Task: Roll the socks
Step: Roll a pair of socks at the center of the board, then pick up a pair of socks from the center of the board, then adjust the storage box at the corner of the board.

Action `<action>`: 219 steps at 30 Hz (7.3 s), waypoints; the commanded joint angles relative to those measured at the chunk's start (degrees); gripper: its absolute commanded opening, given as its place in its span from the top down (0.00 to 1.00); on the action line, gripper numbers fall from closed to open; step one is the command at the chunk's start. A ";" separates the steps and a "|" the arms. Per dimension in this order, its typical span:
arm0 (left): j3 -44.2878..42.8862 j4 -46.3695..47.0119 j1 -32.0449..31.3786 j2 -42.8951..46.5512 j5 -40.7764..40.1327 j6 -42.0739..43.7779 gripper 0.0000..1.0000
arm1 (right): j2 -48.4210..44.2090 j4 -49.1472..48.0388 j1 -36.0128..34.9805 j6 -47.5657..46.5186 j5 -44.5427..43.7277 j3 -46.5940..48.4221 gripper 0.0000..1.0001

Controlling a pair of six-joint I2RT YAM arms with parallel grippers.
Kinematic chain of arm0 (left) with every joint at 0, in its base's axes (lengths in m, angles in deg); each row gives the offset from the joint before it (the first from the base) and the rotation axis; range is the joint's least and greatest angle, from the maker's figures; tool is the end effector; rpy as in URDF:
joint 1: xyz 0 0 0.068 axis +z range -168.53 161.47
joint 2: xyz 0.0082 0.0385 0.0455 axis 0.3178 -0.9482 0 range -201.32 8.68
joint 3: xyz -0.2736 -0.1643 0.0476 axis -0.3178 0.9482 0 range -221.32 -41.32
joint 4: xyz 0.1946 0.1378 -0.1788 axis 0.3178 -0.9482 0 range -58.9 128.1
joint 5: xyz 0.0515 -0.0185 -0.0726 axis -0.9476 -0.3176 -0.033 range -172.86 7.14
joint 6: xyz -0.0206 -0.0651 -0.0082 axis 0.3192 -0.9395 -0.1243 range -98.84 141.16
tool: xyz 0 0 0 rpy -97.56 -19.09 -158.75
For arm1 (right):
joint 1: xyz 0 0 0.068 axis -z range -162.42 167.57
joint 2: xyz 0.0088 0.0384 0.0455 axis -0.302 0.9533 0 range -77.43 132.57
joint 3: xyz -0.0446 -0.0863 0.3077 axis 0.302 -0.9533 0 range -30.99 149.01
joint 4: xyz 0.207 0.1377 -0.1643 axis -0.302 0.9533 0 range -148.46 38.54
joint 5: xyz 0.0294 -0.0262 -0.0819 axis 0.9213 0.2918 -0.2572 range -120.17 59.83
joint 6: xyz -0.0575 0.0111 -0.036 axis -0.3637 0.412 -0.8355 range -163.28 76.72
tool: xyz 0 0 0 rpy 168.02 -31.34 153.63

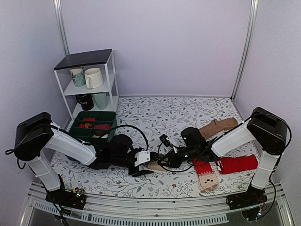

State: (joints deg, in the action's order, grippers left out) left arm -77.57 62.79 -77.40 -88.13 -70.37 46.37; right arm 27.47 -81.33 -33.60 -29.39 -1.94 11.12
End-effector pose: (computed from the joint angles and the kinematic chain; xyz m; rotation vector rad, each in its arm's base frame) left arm 0.1722 -0.3085 0.1338 1.5891 1.5757 -0.5643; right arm 0.2167 0.3113 0.1144 -1.0433 2.2029 1.1215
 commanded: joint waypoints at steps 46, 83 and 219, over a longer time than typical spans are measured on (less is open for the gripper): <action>-6.49 -2.62 2.20 -12.60 4.11 -0.42 0.39 | 6.19 17.78 -0.73 -0.88 0.87 -3.84 0.86; -13.26 -16.72 8.03 -4.11 -2.70 -14.35 1.00 | -35.28 14.35 10.73 3.26 -10.66 -4.95 0.22; -0.50 -27.41 36.84 45.22 -27.08 -27.24 1.00 | 41.22 42.40 -15.24 23.62 -25.83 92.62 0.60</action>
State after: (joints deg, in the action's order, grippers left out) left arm -78.64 35.40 -39.83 -43.11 -95.41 20.12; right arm 68.69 -39.58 -47.55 -4.87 -27.10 98.79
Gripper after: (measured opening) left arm 0.174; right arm 0.397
